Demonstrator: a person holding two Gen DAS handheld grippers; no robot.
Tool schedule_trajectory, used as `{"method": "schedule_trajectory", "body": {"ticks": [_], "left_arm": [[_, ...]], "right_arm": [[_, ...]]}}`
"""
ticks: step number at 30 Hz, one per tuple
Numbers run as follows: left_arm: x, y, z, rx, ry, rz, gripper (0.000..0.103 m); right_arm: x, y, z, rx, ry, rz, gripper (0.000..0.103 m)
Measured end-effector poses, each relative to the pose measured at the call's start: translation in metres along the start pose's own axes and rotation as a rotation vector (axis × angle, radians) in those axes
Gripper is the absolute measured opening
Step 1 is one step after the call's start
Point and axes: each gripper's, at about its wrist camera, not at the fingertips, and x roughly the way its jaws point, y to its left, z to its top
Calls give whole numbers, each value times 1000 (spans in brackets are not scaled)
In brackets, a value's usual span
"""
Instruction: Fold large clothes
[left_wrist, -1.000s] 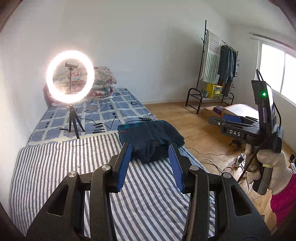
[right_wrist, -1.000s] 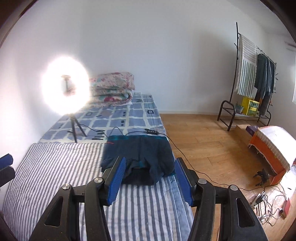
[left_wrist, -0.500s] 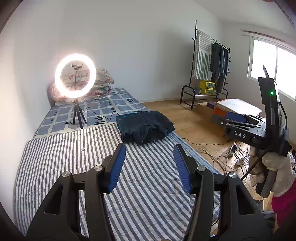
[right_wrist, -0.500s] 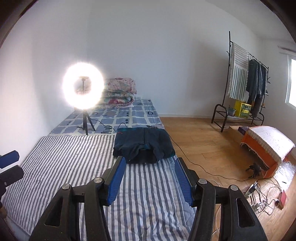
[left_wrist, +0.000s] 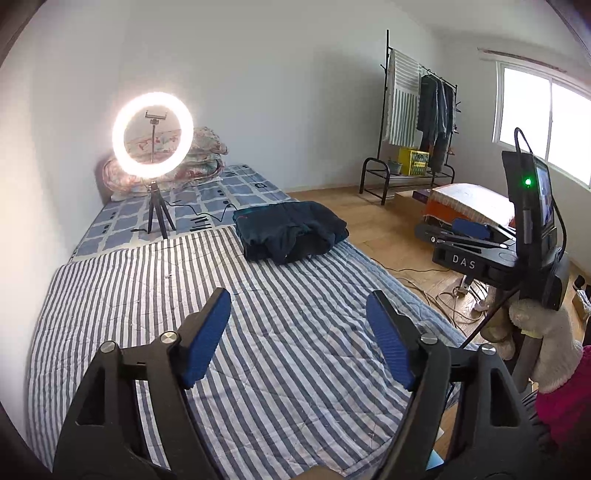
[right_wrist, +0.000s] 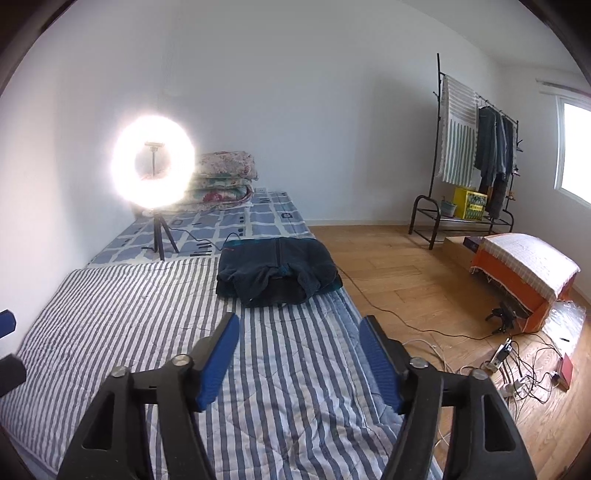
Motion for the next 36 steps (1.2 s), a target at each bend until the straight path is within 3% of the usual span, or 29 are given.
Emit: {"method": "schedule_trajectory", "body": {"ticks": [11, 16, 36], "left_arm": [[-11, 5, -15, 27, -14, 91, 103], [-9, 2, -22, 73, -5, 156, 103], [-9, 12, -27, 64, 1, 186, 103]], "right_arm": [[-18, 16, -3, -4, -80, -34, 103], [-15, 23, -6, -14, -79, -12, 103], [-1, 28, -10, -15, -59, 5, 103]]}}
